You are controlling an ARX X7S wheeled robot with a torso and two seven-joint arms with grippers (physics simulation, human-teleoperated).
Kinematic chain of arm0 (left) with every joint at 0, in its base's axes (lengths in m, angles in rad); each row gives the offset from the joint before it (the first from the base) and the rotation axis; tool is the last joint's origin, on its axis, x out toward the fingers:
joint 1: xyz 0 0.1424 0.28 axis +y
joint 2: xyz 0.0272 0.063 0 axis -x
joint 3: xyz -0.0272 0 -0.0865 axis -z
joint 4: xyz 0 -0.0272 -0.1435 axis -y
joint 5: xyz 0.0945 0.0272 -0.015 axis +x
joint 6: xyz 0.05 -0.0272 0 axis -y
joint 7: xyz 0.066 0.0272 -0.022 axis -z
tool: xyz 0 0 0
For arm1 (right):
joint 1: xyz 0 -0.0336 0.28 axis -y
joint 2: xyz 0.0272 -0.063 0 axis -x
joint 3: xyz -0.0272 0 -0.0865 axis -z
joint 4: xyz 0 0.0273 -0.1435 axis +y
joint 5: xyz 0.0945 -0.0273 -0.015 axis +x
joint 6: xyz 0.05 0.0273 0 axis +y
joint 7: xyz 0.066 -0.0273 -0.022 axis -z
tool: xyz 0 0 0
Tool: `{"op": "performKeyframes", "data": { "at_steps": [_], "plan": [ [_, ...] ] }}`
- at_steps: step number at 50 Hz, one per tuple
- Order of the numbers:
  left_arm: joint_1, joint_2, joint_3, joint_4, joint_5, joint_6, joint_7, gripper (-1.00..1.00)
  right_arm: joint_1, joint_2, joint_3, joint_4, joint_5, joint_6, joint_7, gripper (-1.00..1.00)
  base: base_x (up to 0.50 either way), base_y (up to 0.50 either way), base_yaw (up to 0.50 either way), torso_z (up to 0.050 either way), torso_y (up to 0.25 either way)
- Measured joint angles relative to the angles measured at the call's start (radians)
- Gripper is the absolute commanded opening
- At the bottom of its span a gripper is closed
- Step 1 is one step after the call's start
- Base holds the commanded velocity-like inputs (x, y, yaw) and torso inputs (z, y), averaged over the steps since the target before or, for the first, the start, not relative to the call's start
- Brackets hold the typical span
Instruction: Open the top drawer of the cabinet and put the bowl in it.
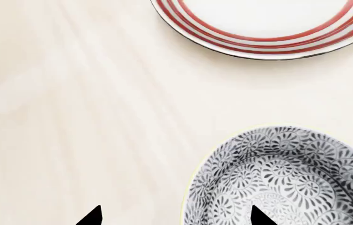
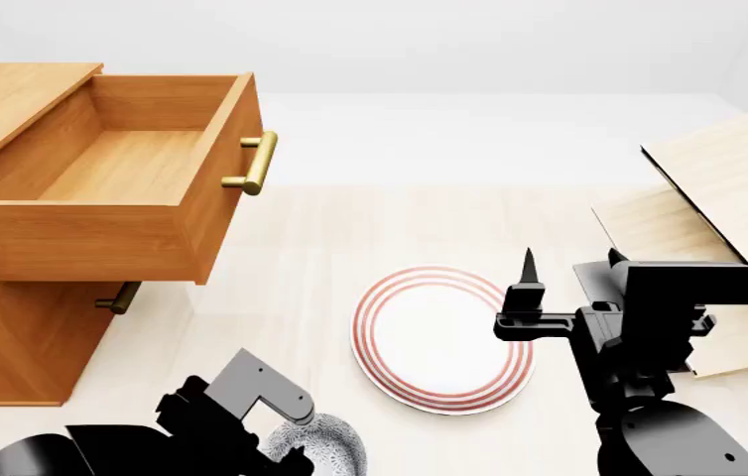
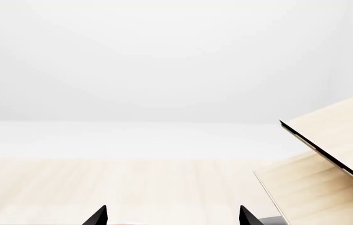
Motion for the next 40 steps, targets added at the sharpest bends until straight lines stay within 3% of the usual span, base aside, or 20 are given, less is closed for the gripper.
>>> {"op": "performKeyframes", "data": {
  "at_steps": [40],
  "plan": [
    [0.002,0.017,0.075,-0.099,0.046,0.066,0.051,1.0,0.01,0.002,-0.018,0.013,0.004,-0.001,0.01,1.0,0.0,0.0,0.0,0.0,0.0]
  ]
}}
